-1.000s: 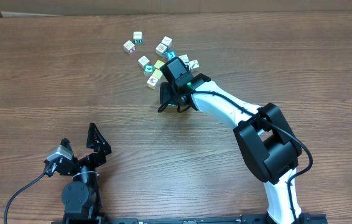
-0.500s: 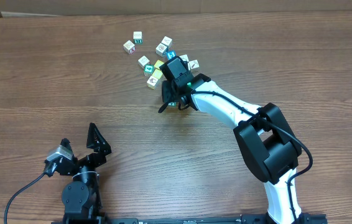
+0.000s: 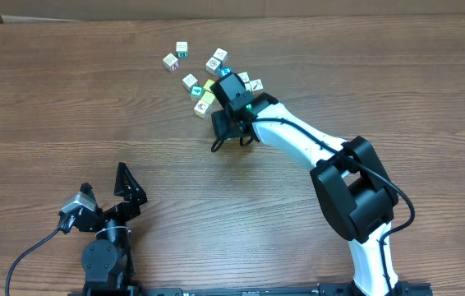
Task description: Form a circle
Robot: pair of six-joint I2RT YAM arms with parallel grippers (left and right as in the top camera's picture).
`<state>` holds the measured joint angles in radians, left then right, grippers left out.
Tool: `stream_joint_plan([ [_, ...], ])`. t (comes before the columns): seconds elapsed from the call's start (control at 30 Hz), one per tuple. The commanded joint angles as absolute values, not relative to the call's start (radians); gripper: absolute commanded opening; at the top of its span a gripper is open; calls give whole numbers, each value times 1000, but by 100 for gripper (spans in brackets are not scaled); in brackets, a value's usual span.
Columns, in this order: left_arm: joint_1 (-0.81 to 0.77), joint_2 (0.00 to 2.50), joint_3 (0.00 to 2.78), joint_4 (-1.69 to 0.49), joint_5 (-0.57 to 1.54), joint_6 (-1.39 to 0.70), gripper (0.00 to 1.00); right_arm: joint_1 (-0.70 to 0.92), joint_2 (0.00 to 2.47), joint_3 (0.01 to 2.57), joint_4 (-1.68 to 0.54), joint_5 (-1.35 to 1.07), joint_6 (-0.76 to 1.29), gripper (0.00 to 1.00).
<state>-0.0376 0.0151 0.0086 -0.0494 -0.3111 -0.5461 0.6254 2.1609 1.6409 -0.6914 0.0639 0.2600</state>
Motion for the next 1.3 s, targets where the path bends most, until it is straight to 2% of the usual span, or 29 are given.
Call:
stream_joint_plan([
  [0.0,-38,5,5,-49,-322,-534,100,607,2154,1755,-755,42,86,76],
  [0.07,-38,5,5,-49,-322,-534,100,603,2154,1790,-810,7,28,79],
  [0.27,-38,5,5,-49,-322,-534,99,599,2155,1789,-901,-151,-265,75],
  [0.47,-38,5,5,-49,-322,-534,100,599,2155,1729,-874,-160,-395,76],
  [0.9,-38,5,5,-49,-322,-534,100,567,2155,1624,-683,-159,-398,75],
  [0.97,-38,5,5,-49,-322,-534,99,559,2156,1619,-678,-159,-398,72],
  [1.27,-38,5,5,-49,-322,-534,100,550,2157,1589,-651,-186,-400,70],
])
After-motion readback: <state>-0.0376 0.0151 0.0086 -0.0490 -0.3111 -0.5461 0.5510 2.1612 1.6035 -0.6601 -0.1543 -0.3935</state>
